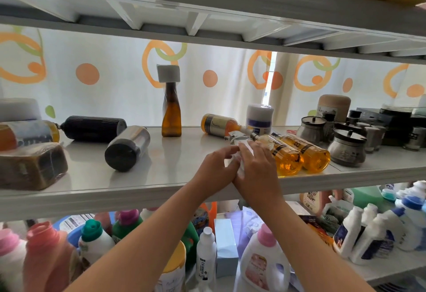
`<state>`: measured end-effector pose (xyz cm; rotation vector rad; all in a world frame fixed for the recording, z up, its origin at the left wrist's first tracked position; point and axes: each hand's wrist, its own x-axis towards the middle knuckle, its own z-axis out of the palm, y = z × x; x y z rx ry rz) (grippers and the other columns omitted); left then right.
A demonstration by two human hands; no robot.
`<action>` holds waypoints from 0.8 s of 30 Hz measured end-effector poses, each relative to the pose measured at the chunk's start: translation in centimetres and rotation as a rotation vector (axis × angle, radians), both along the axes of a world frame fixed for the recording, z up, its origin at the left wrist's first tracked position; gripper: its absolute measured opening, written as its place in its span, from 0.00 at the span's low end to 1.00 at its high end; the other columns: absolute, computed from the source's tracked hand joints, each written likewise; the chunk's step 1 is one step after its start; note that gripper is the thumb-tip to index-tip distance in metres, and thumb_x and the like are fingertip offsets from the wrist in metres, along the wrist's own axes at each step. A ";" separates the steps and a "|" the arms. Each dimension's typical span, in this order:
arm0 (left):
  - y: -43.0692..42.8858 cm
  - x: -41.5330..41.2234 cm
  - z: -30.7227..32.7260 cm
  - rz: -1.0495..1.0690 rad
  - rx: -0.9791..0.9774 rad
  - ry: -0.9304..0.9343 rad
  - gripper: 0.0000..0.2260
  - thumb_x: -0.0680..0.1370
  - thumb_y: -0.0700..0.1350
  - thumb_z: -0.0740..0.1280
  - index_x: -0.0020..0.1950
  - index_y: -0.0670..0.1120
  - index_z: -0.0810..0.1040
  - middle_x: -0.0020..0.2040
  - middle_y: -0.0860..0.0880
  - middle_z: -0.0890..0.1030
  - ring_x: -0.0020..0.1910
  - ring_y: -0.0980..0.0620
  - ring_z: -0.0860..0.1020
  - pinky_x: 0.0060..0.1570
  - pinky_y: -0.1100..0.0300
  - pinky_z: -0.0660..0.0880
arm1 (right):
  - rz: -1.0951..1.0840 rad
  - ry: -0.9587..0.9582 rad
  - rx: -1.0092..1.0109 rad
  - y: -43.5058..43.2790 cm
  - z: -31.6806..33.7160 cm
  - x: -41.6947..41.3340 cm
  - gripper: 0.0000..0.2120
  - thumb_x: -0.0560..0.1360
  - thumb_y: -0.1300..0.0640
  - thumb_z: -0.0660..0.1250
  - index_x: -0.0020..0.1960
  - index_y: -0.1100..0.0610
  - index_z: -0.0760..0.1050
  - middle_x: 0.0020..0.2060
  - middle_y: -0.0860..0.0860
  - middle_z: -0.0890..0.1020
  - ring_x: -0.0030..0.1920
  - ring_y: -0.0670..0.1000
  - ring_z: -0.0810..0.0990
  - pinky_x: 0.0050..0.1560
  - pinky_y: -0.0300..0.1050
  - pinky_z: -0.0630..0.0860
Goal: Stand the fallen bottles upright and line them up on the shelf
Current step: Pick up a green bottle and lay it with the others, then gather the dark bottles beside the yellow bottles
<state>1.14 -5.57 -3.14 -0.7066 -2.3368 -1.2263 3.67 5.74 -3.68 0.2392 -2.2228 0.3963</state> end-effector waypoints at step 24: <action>-19.7 1.2 2.1 0.558 0.179 0.098 0.16 0.72 0.55 0.63 0.59 0.57 0.72 0.64 0.52 0.70 0.64 0.51 0.67 0.66 0.50 0.66 | 0.621 -0.436 -0.255 -16.2 1.5 -0.3 0.36 0.72 0.48 0.70 0.73 0.48 0.55 0.62 0.54 0.76 0.55 0.50 0.76 0.51 0.38 0.73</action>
